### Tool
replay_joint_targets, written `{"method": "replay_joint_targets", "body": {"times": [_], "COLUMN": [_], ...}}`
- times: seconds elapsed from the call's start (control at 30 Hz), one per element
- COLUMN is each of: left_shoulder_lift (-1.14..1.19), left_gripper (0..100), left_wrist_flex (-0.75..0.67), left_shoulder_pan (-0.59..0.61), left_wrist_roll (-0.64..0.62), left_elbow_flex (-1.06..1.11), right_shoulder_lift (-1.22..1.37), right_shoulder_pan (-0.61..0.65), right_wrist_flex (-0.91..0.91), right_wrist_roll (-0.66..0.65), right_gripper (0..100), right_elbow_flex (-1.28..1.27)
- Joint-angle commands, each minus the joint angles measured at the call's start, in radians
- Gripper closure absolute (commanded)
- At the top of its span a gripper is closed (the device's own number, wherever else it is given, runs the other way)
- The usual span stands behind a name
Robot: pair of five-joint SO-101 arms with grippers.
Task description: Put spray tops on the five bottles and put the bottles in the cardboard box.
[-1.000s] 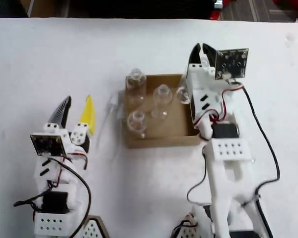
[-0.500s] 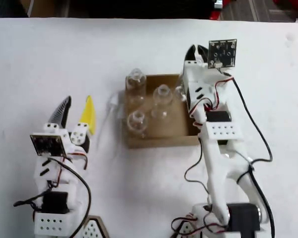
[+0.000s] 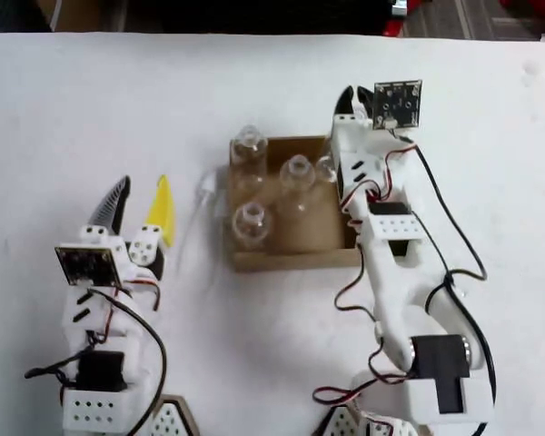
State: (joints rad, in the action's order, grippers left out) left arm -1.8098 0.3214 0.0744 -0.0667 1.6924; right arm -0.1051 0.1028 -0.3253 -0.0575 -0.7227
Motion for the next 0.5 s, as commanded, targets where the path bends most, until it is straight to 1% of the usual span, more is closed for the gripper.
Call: {"method": "replay_joint_targets", "body": {"times": [0.0,0.07,0.13,0.27,0.47], "left_shoulder_lift": [-0.018,-0.018,-0.018,-0.018,-0.018], "left_gripper": [83,83,83,83,83], "left_wrist_flex": [0.002,0.002,0.002,0.002,0.002], "left_shoulder_pan": [0.004,0.004,0.004,0.004,0.004], "left_wrist_roll": [0.014,0.014,0.014,0.014,0.014], "left_elbow_flex": [0.0,0.0,0.0,0.0,0.0], "right_shoulder_lift": [0.018,0.041,0.067,0.104,0.133], "right_shoulder_pan": [0.015,0.016,0.016,0.016,0.042], "right_wrist_flex": [-0.062,-0.099,-0.139,-0.183,-0.196], "right_wrist_roll": [-0.035,-0.112,-0.16,-0.152,-0.157], "right_gripper": [98.2,98.2,98.2,98.2,98.2], "right_elbow_flex": [0.051,0.051,0.048,0.046,0.046]}}
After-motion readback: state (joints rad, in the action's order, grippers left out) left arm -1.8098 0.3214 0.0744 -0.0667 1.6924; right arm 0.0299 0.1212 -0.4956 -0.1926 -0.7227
